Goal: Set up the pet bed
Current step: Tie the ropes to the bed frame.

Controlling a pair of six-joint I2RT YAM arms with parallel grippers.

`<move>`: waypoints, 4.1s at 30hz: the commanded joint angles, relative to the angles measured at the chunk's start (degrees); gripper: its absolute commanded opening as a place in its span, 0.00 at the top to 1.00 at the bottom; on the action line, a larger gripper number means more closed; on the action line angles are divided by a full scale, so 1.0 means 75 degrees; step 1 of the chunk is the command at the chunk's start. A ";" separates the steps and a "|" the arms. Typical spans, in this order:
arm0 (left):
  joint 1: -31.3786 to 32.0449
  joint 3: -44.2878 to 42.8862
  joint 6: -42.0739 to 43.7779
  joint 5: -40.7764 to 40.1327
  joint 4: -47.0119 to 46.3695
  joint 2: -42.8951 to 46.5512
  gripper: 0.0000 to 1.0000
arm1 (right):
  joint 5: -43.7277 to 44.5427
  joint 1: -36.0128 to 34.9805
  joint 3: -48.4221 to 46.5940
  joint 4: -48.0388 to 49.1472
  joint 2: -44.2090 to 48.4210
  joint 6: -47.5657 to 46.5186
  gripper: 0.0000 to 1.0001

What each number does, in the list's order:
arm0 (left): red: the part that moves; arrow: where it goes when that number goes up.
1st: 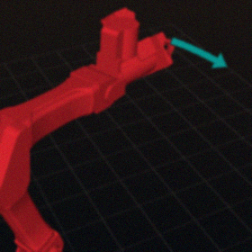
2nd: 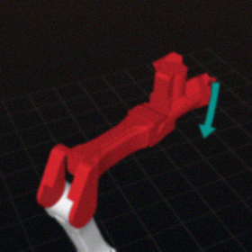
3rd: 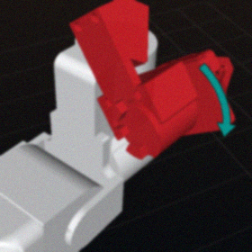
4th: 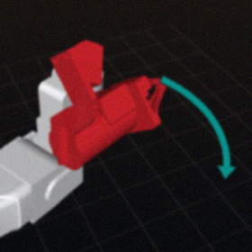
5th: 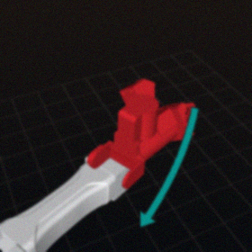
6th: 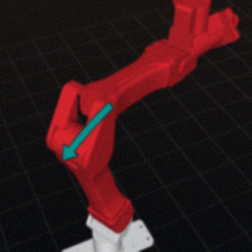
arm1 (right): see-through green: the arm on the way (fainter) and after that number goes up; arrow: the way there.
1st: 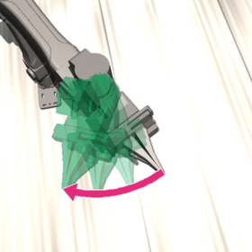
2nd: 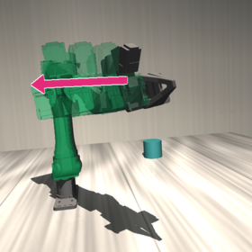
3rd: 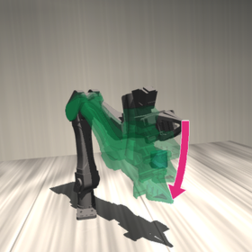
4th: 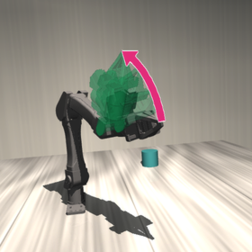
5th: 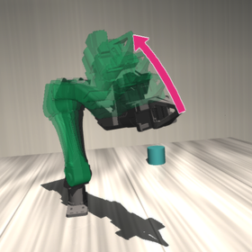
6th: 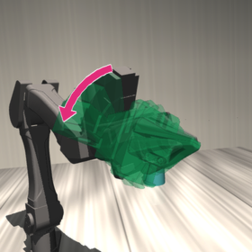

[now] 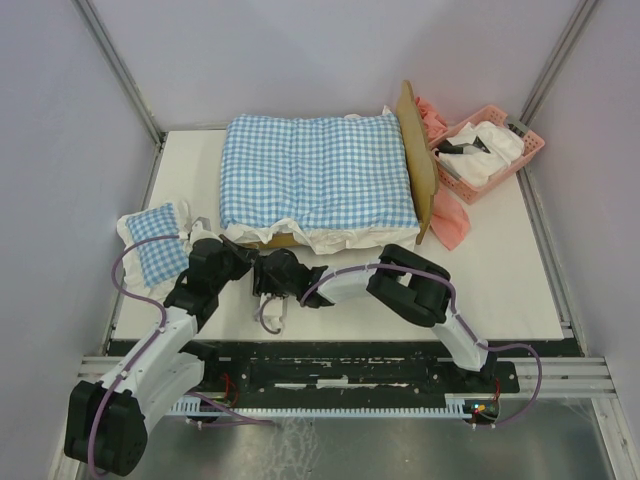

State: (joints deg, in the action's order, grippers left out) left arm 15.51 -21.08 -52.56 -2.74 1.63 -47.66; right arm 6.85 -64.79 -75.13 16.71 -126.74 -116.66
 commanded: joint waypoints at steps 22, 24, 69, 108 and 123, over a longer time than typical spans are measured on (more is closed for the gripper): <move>-0.0017 -0.0369 0.0327 0.0295 -0.0435 -0.0245 0.97 | -0.0101 -0.0068 0.0559 0.0698 -0.0315 -0.4247 0.42; -0.0016 -0.0418 0.0338 0.0287 -0.0440 -0.0291 0.97 | -0.0032 -0.0100 0.0562 0.0582 -0.0294 -0.4383 0.42; -0.0011 -0.0804 0.0287 0.0560 -0.0618 -0.0687 0.97 | 0.1629 -0.0373 -0.1045 -0.2248 -0.0852 -0.4641 0.38; -0.0091 -0.0581 0.0469 0.0207 0.0056 -0.0305 0.97 | -0.0007 -0.0696 0.0577 0.1383 0.0857 0.5977 0.98; -0.0465 -0.0481 0.0472 -0.0030 0.0673 0.0090 0.97 | -0.1144 0.0660 0.1577 0.2539 0.1861 1.1069 0.98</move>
State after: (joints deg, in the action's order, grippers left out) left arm 12.99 -24.38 -51.16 -1.54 6.66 -48.34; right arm 2.59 -61.78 -64.42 30.74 -115.87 -45.84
